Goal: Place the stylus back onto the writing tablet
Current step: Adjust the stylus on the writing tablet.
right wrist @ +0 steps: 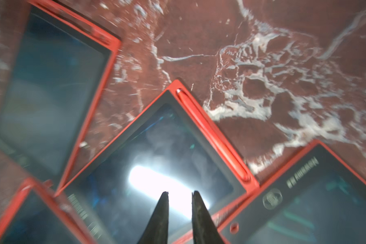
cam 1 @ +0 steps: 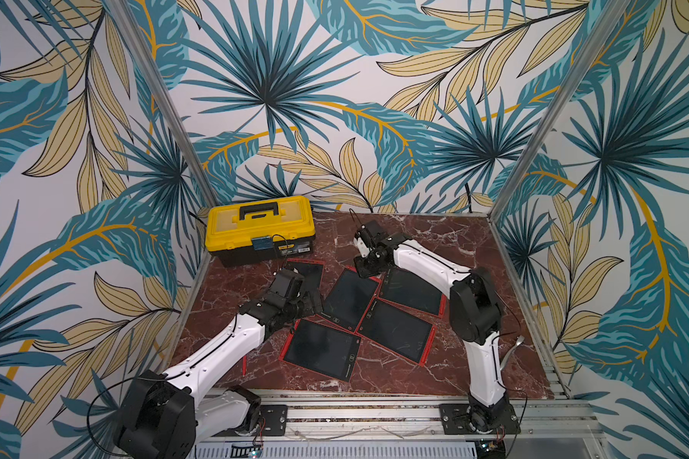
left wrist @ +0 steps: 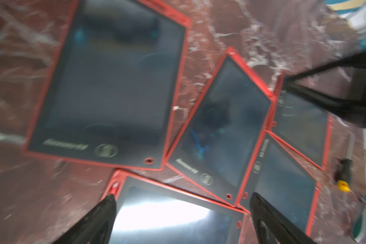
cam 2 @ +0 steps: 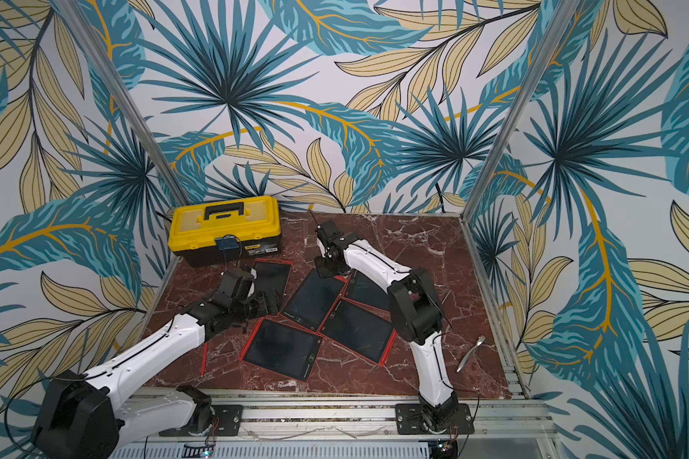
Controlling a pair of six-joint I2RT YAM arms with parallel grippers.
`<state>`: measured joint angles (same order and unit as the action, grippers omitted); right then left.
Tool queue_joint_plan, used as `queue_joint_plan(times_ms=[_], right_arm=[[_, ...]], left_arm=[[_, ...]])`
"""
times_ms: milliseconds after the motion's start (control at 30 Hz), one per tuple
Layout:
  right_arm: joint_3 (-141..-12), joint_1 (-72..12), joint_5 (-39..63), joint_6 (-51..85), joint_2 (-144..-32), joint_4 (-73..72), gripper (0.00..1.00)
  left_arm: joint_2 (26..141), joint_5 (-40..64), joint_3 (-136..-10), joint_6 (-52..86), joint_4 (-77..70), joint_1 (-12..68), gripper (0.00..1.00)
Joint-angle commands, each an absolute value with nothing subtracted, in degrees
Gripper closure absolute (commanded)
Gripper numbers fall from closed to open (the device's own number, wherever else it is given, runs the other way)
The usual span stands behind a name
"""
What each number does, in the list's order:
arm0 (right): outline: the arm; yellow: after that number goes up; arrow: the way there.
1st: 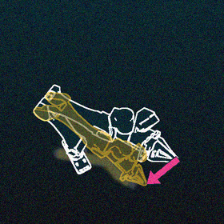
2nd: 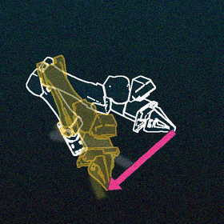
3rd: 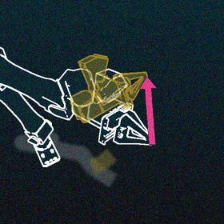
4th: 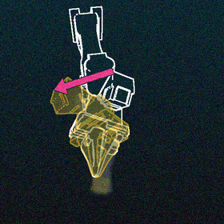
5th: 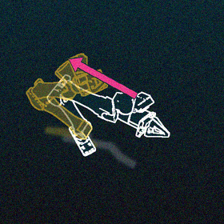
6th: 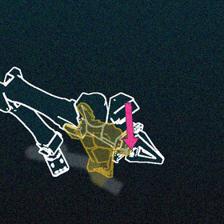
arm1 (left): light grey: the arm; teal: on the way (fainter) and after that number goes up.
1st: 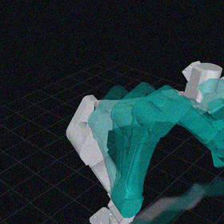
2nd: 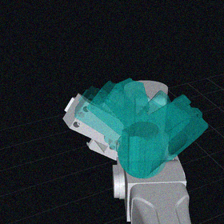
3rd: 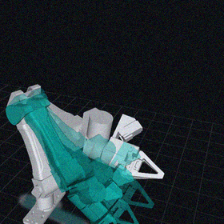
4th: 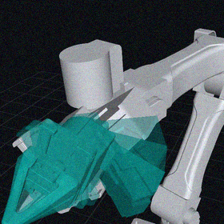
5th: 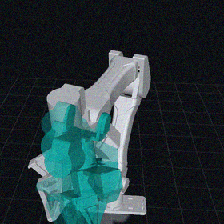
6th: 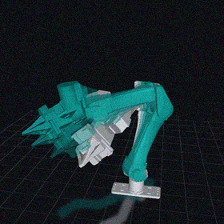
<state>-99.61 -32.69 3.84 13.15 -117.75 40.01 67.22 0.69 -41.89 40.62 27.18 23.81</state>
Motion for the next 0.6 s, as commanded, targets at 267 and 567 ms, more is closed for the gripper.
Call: queue_joint_plan(times_ms=[267, 567], right_arm=[[-74.7, -32.9, 22.3, 18.4, -94.5, 24.2, 0.49], [-60.8, -32.9, 31.9, 23.6, -86.0, 9.4, 0.27]], left_arm=[[65.5, -6.9, -43.5, 48.5, 45.2, 16.7, 0.03], [67.8, -7.2, -42.6, 51.8, 55.3, 9.5, 0.05]])
